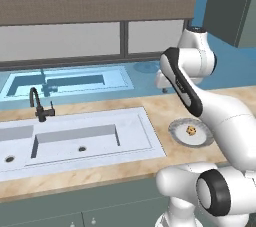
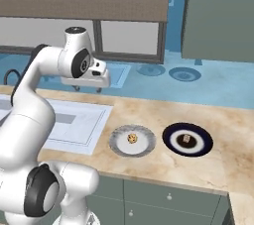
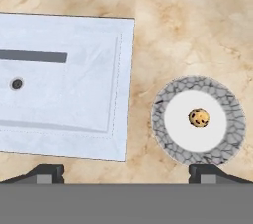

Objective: Move the dessert items from the plate to the tray.

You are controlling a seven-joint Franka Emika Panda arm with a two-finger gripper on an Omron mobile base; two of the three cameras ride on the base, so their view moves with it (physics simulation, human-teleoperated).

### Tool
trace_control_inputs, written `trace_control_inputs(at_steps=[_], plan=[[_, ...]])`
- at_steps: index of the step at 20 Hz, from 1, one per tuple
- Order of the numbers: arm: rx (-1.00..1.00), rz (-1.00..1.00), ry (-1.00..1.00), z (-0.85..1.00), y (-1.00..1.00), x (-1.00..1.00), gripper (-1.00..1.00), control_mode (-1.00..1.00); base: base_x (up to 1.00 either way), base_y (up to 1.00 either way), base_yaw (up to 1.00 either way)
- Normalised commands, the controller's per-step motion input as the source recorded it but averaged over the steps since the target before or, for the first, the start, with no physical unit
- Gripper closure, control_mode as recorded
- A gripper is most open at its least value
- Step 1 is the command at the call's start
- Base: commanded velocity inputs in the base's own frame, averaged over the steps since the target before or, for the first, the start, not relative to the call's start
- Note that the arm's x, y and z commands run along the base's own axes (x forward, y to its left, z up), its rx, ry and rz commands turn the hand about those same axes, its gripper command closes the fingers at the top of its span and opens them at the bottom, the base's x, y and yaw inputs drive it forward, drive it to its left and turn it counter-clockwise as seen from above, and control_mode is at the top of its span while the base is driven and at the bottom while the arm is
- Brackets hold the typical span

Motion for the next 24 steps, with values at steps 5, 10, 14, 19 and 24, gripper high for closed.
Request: trace_control_inputs(at_steps=[5, 10, 14, 19, 24], plan=[[0.0, -0.15, 0.1, -0.32, -0.12, 0.17, -1.0, -1.0, 0.0, 0.0, 0.0], [0.0, -0.15, 0.25, -0.23, -0.67, 0.23, -1.0, -1.0, 0.0, 0.0, 0.0], [0.0, 0.0, 0.08, -0.2, -1.0, 0.05, -1.0, -1.0, 0.0, 0.0, 0.0], [0.0, -0.01, 0.0, -0.29, -0.76, 0.0, -1.0, -1.0, 0.0, 0.0, 0.0], [-0.03, 0.0, 0.0, -0.46, -0.17, 0.0, -1.0, -1.0, 0.0, 0.0, 0.0]])
